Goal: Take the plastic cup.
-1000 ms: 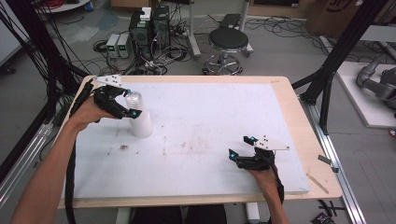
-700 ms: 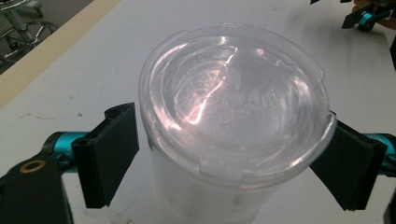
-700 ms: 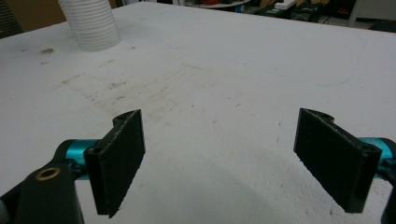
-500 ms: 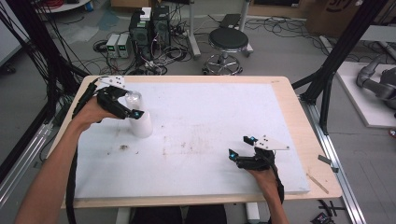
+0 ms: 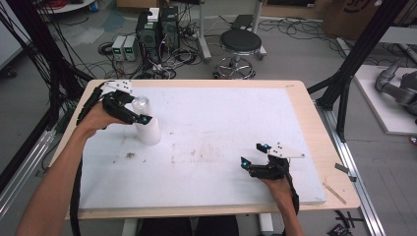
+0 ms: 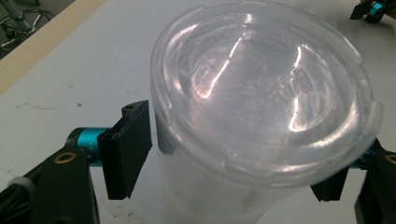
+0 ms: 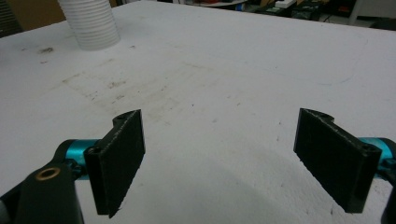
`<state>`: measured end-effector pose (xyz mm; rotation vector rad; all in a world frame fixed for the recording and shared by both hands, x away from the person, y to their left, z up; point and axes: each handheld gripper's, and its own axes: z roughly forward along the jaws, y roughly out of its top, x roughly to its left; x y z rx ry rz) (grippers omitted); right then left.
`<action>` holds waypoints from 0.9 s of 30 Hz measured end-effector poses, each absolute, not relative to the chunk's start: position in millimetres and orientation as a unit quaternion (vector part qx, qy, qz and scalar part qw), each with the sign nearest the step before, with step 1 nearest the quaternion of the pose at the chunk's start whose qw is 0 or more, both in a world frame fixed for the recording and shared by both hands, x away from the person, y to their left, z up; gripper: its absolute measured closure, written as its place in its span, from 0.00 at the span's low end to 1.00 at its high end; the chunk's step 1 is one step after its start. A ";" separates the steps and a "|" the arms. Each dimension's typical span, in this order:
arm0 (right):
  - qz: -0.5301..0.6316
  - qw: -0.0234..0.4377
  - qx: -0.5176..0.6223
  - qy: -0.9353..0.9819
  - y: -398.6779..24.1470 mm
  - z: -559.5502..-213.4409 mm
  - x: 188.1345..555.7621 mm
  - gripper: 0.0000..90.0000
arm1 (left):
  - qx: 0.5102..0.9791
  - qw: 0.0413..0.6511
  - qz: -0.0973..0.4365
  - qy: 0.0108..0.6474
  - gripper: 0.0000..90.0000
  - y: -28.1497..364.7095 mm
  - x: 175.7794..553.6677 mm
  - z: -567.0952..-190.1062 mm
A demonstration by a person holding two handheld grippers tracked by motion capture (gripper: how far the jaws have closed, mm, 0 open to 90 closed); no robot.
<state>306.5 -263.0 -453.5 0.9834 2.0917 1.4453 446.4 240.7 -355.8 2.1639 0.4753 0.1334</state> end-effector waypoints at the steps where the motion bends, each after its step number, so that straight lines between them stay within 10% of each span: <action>1: 0.519 0.206 0.353 0.751 -263.1 -453.5 306.5 0.18 | 0.874 0.443 0.053 0.191 0.29 240.7 446.5 -355.8; 27: 0.518 0.205 0.354 0.751 -263.0 -453.4 306.8 0.18 | 0.872 0.447 0.051 0.192 0.36 239.6 443.9 -352.7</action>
